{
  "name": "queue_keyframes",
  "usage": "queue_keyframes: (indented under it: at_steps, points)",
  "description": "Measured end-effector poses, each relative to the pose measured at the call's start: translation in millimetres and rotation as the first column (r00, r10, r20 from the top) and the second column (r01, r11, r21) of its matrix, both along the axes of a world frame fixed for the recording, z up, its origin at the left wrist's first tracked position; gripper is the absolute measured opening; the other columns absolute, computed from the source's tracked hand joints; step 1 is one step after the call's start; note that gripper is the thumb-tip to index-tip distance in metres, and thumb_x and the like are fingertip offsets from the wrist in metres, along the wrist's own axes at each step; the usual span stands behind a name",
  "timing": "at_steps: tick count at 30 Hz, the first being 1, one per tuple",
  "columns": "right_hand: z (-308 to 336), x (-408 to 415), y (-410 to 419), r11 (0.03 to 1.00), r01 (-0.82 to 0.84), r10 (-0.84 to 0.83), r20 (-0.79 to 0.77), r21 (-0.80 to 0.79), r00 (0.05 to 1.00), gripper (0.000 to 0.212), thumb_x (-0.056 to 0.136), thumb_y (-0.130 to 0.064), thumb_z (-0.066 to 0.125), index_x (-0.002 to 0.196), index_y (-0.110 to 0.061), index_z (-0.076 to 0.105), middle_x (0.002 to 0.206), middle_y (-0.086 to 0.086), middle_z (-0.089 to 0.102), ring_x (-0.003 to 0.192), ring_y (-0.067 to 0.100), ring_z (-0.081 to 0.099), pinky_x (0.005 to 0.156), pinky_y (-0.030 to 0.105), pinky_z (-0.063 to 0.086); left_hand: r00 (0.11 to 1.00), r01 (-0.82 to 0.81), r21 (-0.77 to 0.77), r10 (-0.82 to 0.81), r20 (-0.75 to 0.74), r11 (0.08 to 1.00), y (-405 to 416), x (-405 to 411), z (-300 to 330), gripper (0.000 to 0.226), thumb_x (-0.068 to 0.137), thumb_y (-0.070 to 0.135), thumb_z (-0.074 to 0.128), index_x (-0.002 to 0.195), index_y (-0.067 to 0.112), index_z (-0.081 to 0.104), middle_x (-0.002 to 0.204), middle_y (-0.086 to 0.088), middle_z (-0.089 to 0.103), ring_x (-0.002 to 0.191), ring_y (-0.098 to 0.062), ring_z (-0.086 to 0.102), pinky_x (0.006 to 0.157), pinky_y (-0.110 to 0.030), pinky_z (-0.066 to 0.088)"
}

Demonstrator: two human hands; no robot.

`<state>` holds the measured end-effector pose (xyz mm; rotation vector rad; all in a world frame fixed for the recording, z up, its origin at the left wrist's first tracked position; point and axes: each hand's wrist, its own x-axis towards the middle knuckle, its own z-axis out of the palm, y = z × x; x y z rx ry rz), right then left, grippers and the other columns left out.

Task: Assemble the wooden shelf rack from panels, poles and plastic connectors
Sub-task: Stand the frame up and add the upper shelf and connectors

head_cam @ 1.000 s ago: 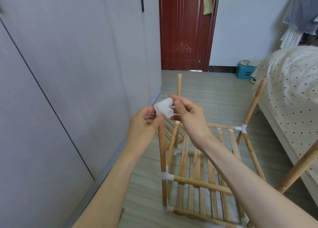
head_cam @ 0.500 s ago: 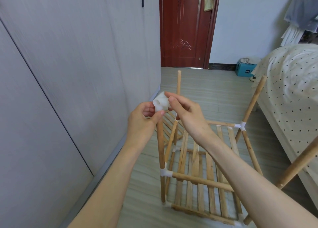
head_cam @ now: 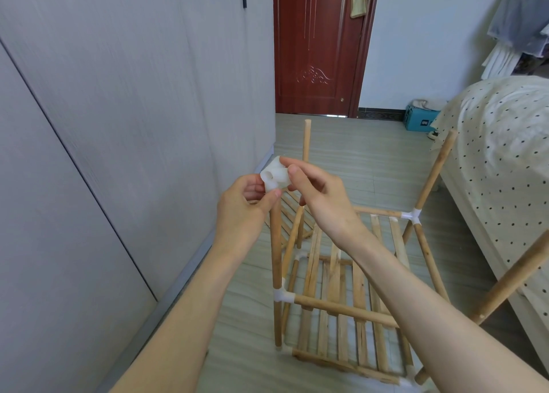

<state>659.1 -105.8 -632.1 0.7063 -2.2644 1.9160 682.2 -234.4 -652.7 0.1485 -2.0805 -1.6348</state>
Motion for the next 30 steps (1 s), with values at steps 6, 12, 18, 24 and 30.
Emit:
queue_keyframes:
  at_steps: [6, 12, 18, 24, 30]
  points:
    - [-1, 0, 2, 1.0, -0.005, 0.005, 0.001, 0.0, 1.0, 0.027, 0.097, -0.024, 0.047, 0.12, -0.024, 0.061, 0.112, -0.013, 0.061, 0.092, 0.004, 0.056, 0.08, 0.018, 0.04, 1.0, 0.001, -0.004, -0.001, -0.009, 1.0, 1, 1, 0, 0.022, 0.081, 0.017, 0.071, 0.1, 0.018, 0.063, 0.088, 0.009, 0.066, 0.078, 0.0, 0.062, 0.064, -0.004, 0.046]
    - [-2, -2, 5, 0.999, -0.022, 0.023, 0.045, -0.03, 0.999, 0.029, 0.097, -0.022, 0.046, 0.122, -0.021, 0.061, 0.118, -0.004, 0.062, 0.096, 0.008, 0.057, 0.084, 0.024, 0.042, 0.999, 0.027, -0.01, -0.027, -0.019, 1.0, 3, 6, 3, 0.013, 0.084, 0.02, 0.067, 0.091, 0.03, 0.062, 0.086, 0.013, 0.066, 0.08, 0.002, 0.063, 0.06, -0.01, 0.047]
    - [-1, -4, 6, 0.999, -0.034, 0.036, 0.054, -0.04, 0.998, 0.03, 0.097, -0.021, 0.045, 0.123, -0.02, 0.06, 0.12, -0.001, 0.063, 0.097, 0.009, 0.058, 0.083, 0.023, 0.043, 0.997, 0.077, -0.001, -0.077, -0.023, 0.997, 1, 7, 4, 0.015, 0.086, 0.015, 0.065, 0.095, 0.027, 0.065, 0.092, 0.008, 0.069, 0.091, -0.01, 0.065, 0.078, -0.017, 0.049]
    - [-4, -6, 5, 0.997, -0.043, 0.047, 0.063, -0.059, 0.997, 0.028, 0.097, -0.018, 0.046, 0.12, -0.019, 0.062, 0.115, -0.001, 0.065, 0.093, 0.013, 0.06, 0.072, 0.017, 0.045, 0.998, 0.066, -0.016, -0.066, -0.013, 0.998, 1, 2, 2, 0.014, 0.086, 0.016, 0.065, 0.091, 0.029, 0.064, 0.089, 0.01, 0.068, 0.088, -0.005, 0.064, 0.067, -0.013, 0.046]
    - [-10, -7, 6, 0.999, -0.016, 0.019, 0.079, -0.037, 0.997, 0.024, 0.097, -0.018, 0.047, 0.111, -0.02, 0.066, 0.108, -0.001, 0.066, 0.09, 0.012, 0.059, 0.07, 0.02, 0.045, 0.995, 0.096, -0.078, -0.096, -0.005, 0.992, 1, 1, -5, 0.019, 0.087, 0.018, 0.064, 0.087, 0.036, 0.06, 0.087, 0.015, 0.066, 0.083, -0.003, 0.064, 0.073, -0.015, 0.049]
